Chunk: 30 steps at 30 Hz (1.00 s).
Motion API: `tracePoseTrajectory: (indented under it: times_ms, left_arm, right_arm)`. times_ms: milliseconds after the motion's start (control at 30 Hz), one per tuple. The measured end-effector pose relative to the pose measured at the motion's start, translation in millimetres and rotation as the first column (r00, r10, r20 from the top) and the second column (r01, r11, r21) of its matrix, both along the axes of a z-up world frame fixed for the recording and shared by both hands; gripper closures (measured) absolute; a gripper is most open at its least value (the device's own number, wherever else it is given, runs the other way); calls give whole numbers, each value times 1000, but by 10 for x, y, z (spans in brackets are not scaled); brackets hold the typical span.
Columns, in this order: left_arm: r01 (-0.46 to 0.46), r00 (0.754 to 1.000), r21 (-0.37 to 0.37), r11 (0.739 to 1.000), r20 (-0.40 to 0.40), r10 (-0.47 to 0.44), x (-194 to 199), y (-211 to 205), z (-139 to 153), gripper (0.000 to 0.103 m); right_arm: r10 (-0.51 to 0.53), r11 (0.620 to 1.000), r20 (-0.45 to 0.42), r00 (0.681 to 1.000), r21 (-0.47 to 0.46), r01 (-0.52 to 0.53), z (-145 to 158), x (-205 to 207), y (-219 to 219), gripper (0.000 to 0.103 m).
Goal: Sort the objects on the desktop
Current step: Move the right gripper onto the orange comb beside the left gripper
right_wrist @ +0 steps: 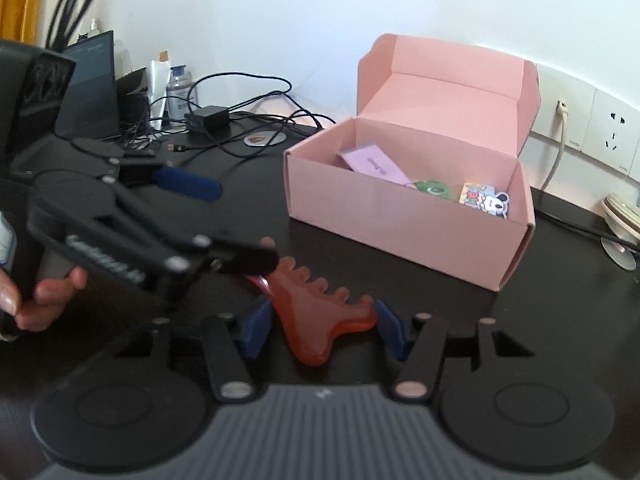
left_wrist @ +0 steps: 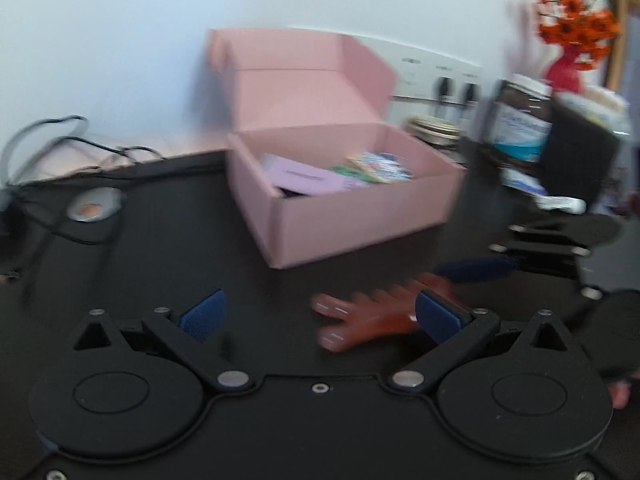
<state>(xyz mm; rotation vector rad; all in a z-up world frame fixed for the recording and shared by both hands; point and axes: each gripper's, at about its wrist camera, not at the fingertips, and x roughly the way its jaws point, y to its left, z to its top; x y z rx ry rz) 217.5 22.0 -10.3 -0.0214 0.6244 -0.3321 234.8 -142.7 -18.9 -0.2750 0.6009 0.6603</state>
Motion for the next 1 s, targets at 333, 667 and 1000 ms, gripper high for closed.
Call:
tracePoseTrajectory:
  times_ms: [333, 667, 1000]
  left_arm:
    - [164, 986, -37, 986, 46, -162, -120, -5, 50, 3]
    - [272, 962, -47, 961, 24, -271, -151, -99, 21, 6]
    - [250, 965, -102, 963, -53, -256, -51, -102, -65, 22]
  right_arm:
    - [21, 1000, 18, 1000, -16, -21, 6, -7, -78, 48]
    - [23, 999, 34, 999, -38, -22, 24, -76, -342, 47]
    - [46, 999, 6, 999, -4, -46, 70, -75, -550, 63]
